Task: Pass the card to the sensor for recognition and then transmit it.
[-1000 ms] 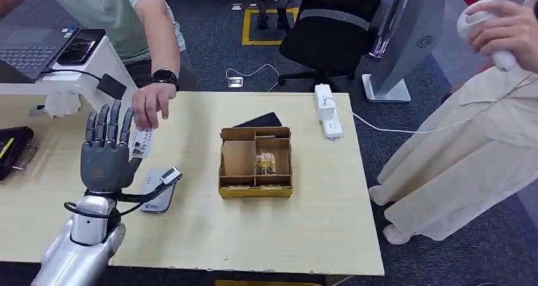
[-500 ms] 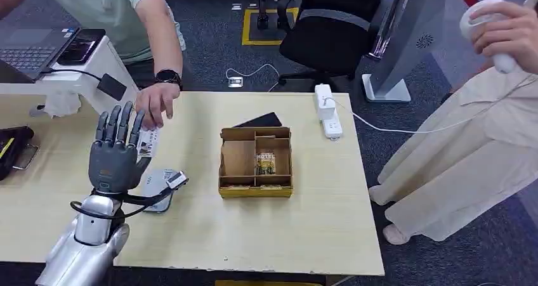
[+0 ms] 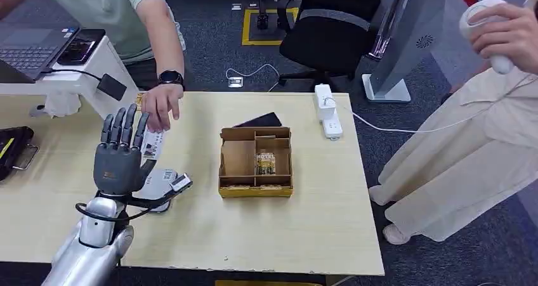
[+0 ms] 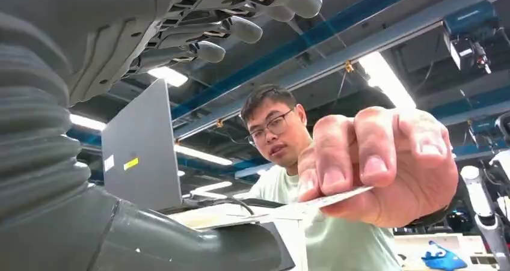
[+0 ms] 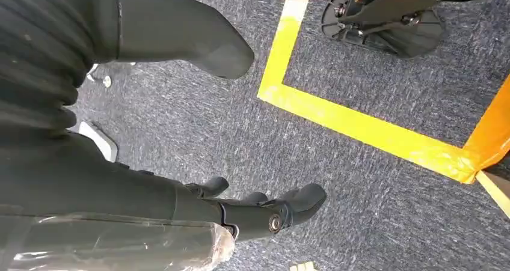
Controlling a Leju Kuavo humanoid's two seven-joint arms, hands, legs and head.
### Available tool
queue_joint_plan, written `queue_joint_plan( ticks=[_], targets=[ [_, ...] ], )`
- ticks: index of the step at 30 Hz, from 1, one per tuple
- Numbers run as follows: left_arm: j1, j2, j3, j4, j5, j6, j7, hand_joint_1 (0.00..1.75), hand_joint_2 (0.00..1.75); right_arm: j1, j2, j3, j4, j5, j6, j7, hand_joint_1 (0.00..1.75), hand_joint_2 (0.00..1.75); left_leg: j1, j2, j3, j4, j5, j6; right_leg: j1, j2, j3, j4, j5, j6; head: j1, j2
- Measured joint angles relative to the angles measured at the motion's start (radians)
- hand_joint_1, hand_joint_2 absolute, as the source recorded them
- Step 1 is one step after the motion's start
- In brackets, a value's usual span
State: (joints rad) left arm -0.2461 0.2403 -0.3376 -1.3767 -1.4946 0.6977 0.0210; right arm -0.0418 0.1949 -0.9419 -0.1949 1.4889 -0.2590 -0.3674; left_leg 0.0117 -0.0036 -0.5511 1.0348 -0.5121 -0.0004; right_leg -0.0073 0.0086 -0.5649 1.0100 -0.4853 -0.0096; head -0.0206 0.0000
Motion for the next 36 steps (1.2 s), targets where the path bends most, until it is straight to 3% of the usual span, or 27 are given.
queue_joint_plan(
  ticks=[4,5,6,36],
  targets=[
    [0.0,-0.003,0.0,0.0,0.0,0.0,0.0,0.0,1.75,0.0,0.0,0.0,0.0,0.0,0.0,0.0,0.0,1.75,0.0,0.0,0.0,0.0,0.0,0.0,0.0,0.0,0.0,0.0,0.0,0.0,0.0,0.0],
    [0.0,-0.004,0.0,0.0,0.0,0.0,0.0,1.52,1.75,0.0,0.0,0.0,0.0,0.0,0.0,0.0,0.0,1.75,0.0,0.0,0.0,0.0,0.0,0.0,0.0,0.0,0.0,0.0,0.0,0.0,0.0,0.0],
    [0.0,-0.005,0.0,0.0,0.0,0.0,-0.001,1.75,1.75,0.0,0.0,0.0,0.0,0.0,0.0,0.0,0.0,1.75,0.0,0.0,0.0,0.0,0.0,0.0,0.0,0.0,0.0,0.0,0.0,0.0,0.0,0.0],
    [0.047,-0.055,0.017,-0.032,0.155,-0.014,-0.045,1.75,1.75,0.0,0.0,0.004,0.0,-0.002,-0.006,0.001,0.0,1.75,0.0,0.0,0.0,0.0,0.0,0.0,0.0,0.0,0.0,0.0,0.0,0.0,0.0,0.0]
  ],
)
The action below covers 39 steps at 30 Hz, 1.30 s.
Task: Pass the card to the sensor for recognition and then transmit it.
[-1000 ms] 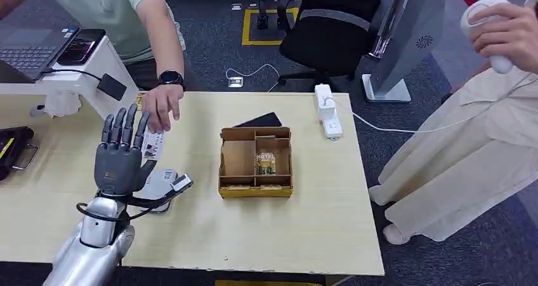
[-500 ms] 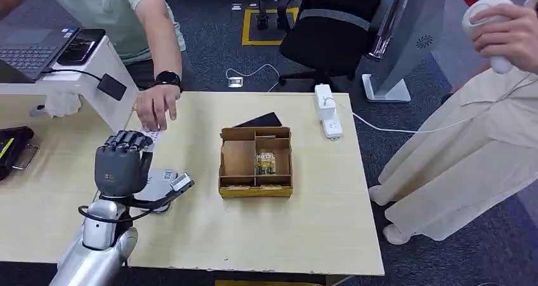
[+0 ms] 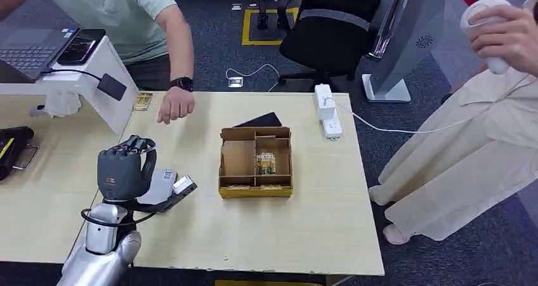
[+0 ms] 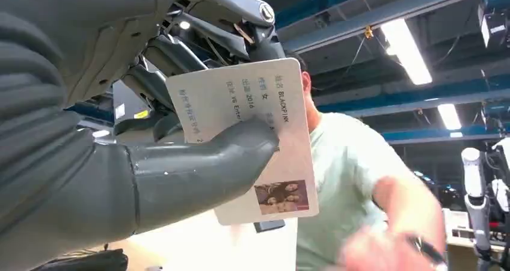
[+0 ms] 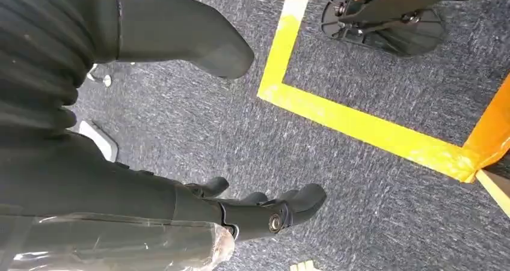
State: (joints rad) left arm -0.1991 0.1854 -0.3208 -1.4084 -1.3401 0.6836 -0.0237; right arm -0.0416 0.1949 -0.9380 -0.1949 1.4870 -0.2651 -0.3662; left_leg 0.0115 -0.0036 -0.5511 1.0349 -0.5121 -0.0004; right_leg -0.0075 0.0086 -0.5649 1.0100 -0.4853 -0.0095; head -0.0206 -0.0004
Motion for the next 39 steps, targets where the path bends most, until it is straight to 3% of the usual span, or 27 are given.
queue_joint_plan(
  ticks=[12,26,39],
  targets=[
    [0.009,-0.013,0.001,-0.006,0.006,0.003,-0.006,1.75,1.75,0.0,0.0,0.003,0.0,0.0,-0.001,0.006,0.0,1.75,0.0,0.0,0.0,0.0,0.0,0.0,0.0,0.0,0.0,0.0,0.0,0.0,0.0,0.0],
    [0.077,-0.048,0.074,0.015,-0.13,0.008,0.019,1.75,1.75,0.0,0.0,0.005,0.0,0.003,-0.003,0.01,0.0,1.75,0.0,0.0,0.0,0.0,0.0,0.0,0.0,0.0,0.0,0.0,0.0,0.0,0.0,0.0],
    [0.095,-0.066,0.118,0.108,-0.078,0.008,0.005,1.75,1.75,0.0,0.0,0.005,0.0,0.003,-0.002,0.01,0.0,1.75,0.0,0.0,0.0,0.0,0.0,0.0,0.0,0.0,0.0,0.0,0.0,0.0,0.0,0.0]
  ],
)
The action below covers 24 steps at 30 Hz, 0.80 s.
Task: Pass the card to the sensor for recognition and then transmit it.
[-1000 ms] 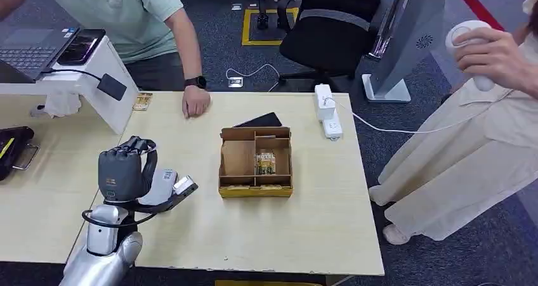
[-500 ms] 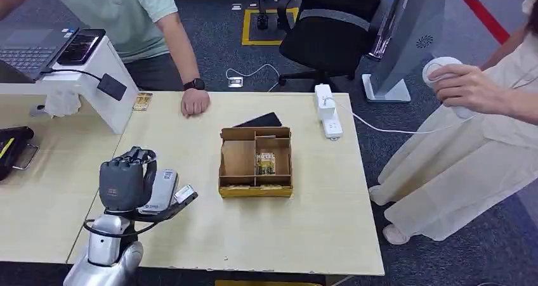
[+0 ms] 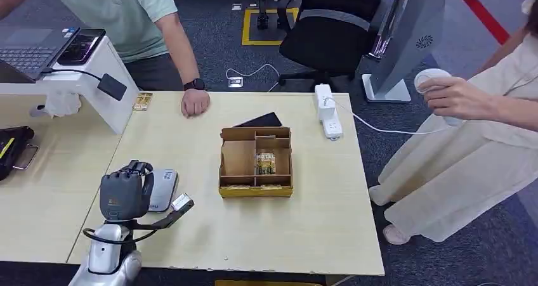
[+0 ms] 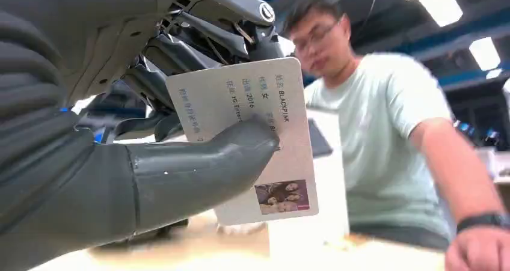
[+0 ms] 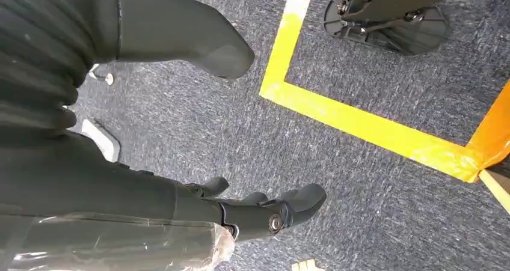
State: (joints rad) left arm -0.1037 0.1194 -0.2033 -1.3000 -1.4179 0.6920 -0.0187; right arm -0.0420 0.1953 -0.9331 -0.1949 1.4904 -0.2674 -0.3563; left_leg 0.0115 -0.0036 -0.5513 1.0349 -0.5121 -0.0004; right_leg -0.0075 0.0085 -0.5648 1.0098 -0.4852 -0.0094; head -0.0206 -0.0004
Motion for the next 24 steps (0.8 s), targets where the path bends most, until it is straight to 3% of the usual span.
queue_joint_plan(
  ticks=[8,24],
  targets=[
    [-0.001,-0.016,0.001,0.074,0.12,-0.005,-0.032,1.75,1.75,-0.001,0.0,0.002,0.0,0.0,0.001,0.0,0.0,1.75,0.0,0.0,0.0,0.0,0.0,0.0,0.0,0.0,0.0,0.0,0.0,0.0,0.0,0.0],
    [-0.001,-0.043,0.001,0.112,0.163,-0.034,-0.044,1.75,1.75,-0.002,0.0,0.011,0.0,0.0,0.008,0.007,0.0,1.75,0.0,0.0,0.0,0.0,0.0,0.0,0.0,0.0,0.0,0.0,0.0,0.0,0.0,0.0]
  ],
)
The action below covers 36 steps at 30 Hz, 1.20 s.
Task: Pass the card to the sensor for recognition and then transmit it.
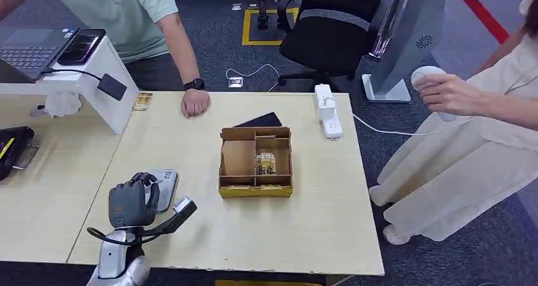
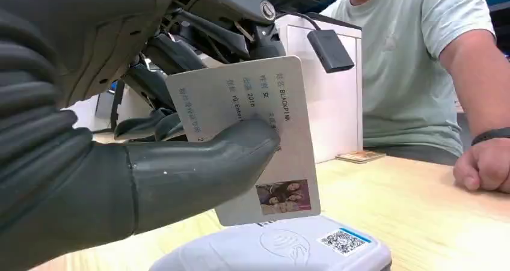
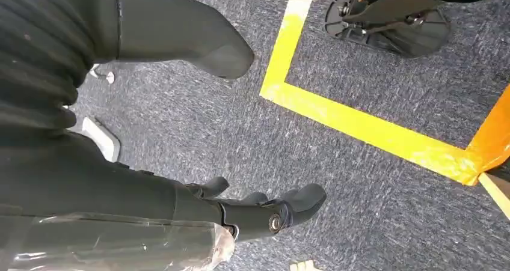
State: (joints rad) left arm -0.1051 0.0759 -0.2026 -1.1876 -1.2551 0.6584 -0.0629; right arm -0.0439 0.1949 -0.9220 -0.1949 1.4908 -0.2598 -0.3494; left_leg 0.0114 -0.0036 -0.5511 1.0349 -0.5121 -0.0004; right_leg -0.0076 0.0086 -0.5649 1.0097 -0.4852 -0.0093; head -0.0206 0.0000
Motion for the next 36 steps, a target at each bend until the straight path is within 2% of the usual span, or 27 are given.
queue_joint_plan(
  ticks=[11,19,26,31,36],
  targets=[
    [0.0,-0.005,-0.002,0.003,-0.021,0.007,0.013,1.75,1.75,-0.001,0.0,0.007,0.0,0.0,0.0,0.003,0.0,1.75,0.0,0.0,0.0,0.0,0.0,0.0,0.0,0.0,0.0,0.0,0.0,0.0,0.0,0.0],
    [-0.001,-0.009,-0.002,0.013,-0.14,0.027,0.074,1.75,1.75,-0.001,0.0,0.007,0.0,0.0,0.0,0.005,0.0,1.75,0.0,0.0,0.0,0.0,0.0,0.0,0.0,0.0,0.0,0.0,0.0,0.0,0.0,0.0],
    [0.0,-0.014,-0.001,0.013,-0.169,0.028,0.084,1.75,1.75,-0.001,0.0,0.007,0.0,0.0,0.0,0.005,0.0,1.75,0.0,0.0,0.0,0.0,0.0,0.0,0.0,0.0,0.0,0.0,0.0,0.0,0.0,0.0],
    [0.005,-0.024,0.008,-0.006,-0.258,0.029,0.101,1.75,1.75,-0.001,0.0,0.007,0.0,-0.001,-0.001,0.006,0.0,1.75,0.0,0.0,0.0,0.0,0.0,0.0,0.0,0.0,0.0,0.0,0.0,0.0,0.0,0.0],
    [0.006,-0.023,0.012,-0.021,-0.311,0.03,0.148,1.75,1.75,-0.001,0.0,0.008,0.0,-0.002,-0.001,0.006,0.0,1.75,0.0,0.0,0.0,0.0,0.0,0.0,0.0,0.0,0.0,0.0,0.0,0.0,0.0,0.0]
  ],
)
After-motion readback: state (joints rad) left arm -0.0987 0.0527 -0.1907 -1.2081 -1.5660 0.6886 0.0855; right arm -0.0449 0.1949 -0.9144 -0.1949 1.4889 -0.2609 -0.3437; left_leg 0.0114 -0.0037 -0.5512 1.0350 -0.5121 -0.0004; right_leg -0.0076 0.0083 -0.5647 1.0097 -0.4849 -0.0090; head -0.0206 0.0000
